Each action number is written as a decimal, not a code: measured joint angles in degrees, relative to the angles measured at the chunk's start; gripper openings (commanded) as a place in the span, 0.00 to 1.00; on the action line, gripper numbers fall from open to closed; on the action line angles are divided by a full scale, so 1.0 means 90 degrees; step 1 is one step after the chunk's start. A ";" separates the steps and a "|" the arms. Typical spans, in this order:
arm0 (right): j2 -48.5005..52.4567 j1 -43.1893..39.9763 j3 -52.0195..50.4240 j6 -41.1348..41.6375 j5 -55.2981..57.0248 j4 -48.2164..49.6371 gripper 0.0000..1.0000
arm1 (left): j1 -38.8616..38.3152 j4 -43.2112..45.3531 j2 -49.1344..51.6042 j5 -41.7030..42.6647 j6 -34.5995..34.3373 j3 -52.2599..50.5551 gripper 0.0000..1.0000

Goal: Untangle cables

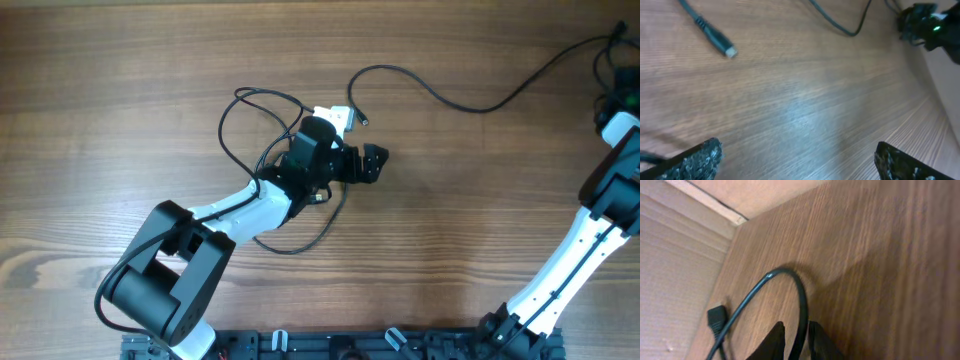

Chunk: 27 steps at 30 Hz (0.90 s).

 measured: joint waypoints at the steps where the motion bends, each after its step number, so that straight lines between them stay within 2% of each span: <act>1: 0.0000 -0.0080 0.0019 -0.0121 0.0005 -0.0039 0.40 | 0.0000 -0.0090 0.0002 -0.0012 0.0002 0.0000 1.00; 2: 0.0000 -0.0163 0.0041 -0.0189 -0.0032 -0.0073 0.59 | 0.0000 -0.0100 0.0002 -0.0019 0.0002 0.0000 1.00; 3: 0.0000 -0.0260 0.0080 -0.0265 -0.0090 -0.0092 0.88 | 0.0000 -0.0092 0.0002 -0.0019 0.0002 0.0000 1.00; 4: 0.0000 -0.0457 0.0146 -0.0362 -0.0199 -0.0114 1.00 | 0.0000 -0.0061 0.0002 -0.0022 0.0000 0.0000 1.00; 9: -0.0177 -0.0821 0.0265 -0.1209 -0.1035 -0.0474 1.00 | 0.0000 -0.0015 0.0002 -0.0019 0.0000 0.0000 1.00; 13: -0.0542 -0.0826 0.0250 -0.2016 -0.1214 -0.1634 1.00 | 0.0000 -0.0032 0.0002 -0.0170 0.0000 0.0000 1.00; 17: -0.0942 -0.0733 0.0182 -0.2812 -0.1700 -0.2931 1.00 | 0.0000 -0.0117 0.0002 -0.0920 0.0002 0.0000 1.00; 22: -0.1324 -0.0163 0.0163 -0.3473 -0.2720 -0.4515 1.00 | 0.0000 -0.0262 0.0002 -0.1899 0.0002 0.0000 1.00; 27: -0.1506 0.0607 0.0165 -0.3757 -0.3509 -0.5588 1.00 | 0.0000 -0.0758 0.0005 -0.2198 0.0032 0.0002 0.96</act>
